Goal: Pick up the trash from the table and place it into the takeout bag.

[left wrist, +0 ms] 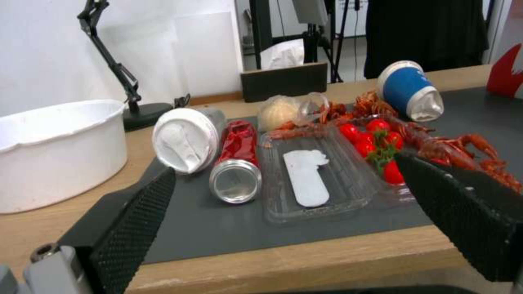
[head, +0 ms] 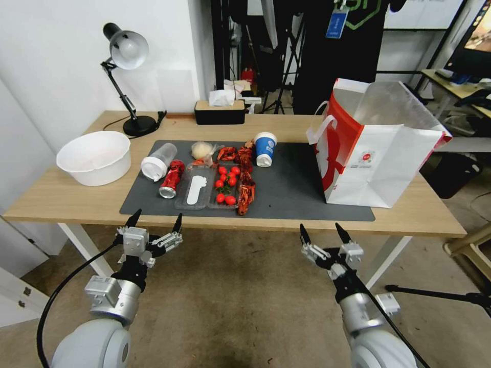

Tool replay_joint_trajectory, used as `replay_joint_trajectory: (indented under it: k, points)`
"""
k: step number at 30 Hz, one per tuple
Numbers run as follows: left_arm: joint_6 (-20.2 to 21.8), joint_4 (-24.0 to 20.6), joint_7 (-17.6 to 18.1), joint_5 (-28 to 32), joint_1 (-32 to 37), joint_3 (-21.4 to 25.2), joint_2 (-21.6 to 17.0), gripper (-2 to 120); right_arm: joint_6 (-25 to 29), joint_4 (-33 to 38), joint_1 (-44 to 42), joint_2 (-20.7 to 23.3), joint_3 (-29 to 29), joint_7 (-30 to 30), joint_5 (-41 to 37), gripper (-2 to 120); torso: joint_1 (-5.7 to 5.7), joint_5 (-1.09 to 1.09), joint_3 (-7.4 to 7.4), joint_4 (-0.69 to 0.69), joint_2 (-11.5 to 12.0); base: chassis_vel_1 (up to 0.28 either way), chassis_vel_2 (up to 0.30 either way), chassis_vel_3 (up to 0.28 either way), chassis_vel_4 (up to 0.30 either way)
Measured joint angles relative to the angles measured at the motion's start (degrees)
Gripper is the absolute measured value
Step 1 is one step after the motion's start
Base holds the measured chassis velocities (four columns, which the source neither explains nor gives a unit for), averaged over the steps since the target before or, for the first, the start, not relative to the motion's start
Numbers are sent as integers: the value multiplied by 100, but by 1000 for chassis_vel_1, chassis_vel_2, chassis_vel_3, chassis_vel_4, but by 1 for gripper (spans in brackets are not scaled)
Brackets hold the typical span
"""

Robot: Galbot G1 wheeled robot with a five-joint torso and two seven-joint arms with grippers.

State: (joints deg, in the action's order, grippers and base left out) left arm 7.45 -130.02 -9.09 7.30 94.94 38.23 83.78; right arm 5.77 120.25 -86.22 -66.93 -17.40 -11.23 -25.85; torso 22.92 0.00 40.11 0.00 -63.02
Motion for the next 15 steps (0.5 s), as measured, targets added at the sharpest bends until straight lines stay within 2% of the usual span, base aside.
replay_joint_trajectory:
  k: [11, 12, 14, 15]
  points:
    - [0, -1, 1, -13, 2, 1, 7, 100, -289, -136, 693, 140, 317, -239, -316, 100, 2, 1, 0, 1, 0, 0, 0, 0, 0]
    - [1, 0, 1, -18, 3, 1, 10, 100, -353, -196, 836, 169, 404, -299, -411, 100, 1, 0, 0, -4, 0, 0, 0, 0, 0]
    - [2, 4, 1, -34, 1, 1, 27, 100, -526, -447, 1412, 245, 729, -516, -707, 100, 1, 2, 1, 0, 0, 0, 0, 0, 0]
    - [2, 4, 1, -34, 1, 1, 27, 100, -526, -447, 1412, 245, 729, -516, -707, 100, 1, 2, 1, 0, 0, 0, 0, 0, 0]
